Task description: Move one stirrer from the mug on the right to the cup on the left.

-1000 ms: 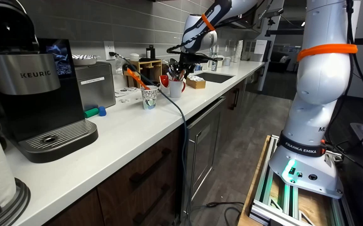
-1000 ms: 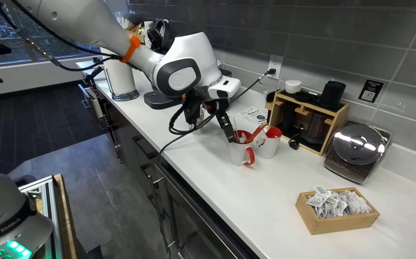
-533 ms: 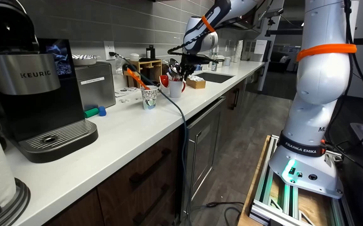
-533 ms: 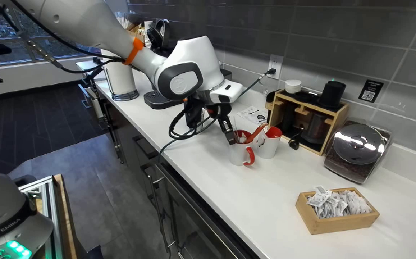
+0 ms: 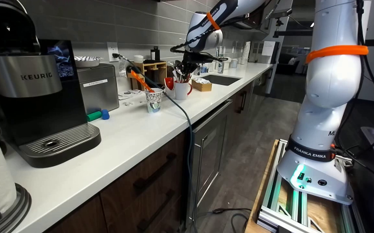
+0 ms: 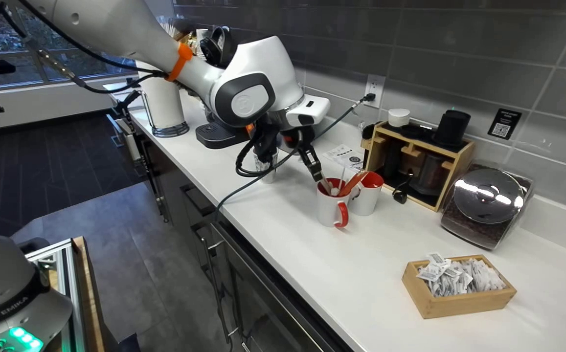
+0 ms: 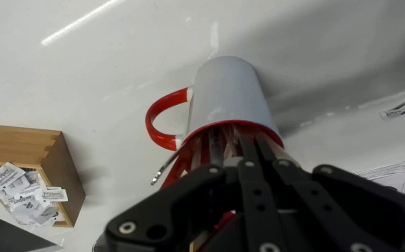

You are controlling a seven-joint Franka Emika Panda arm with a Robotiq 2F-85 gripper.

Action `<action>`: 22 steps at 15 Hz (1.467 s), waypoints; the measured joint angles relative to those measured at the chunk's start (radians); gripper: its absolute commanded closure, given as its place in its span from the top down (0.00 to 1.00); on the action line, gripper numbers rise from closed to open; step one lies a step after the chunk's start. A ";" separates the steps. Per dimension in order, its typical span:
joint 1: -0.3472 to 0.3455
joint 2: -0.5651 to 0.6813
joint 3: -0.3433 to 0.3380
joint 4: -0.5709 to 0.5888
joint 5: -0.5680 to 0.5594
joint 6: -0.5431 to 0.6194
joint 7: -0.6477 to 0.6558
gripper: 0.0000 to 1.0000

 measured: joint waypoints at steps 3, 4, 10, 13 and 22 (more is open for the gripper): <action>0.000 -0.034 0.006 -0.002 0.000 -0.006 -0.054 0.01; -0.001 -0.050 0.006 -0.002 0.000 -0.015 -0.075 0.01; -0.007 -0.197 0.006 -0.002 0.000 -0.190 -0.265 0.01; -0.006 -0.257 0.008 0.006 0.020 -0.304 -0.368 0.01; 0.075 -0.323 0.042 0.019 0.231 -0.391 -0.718 0.01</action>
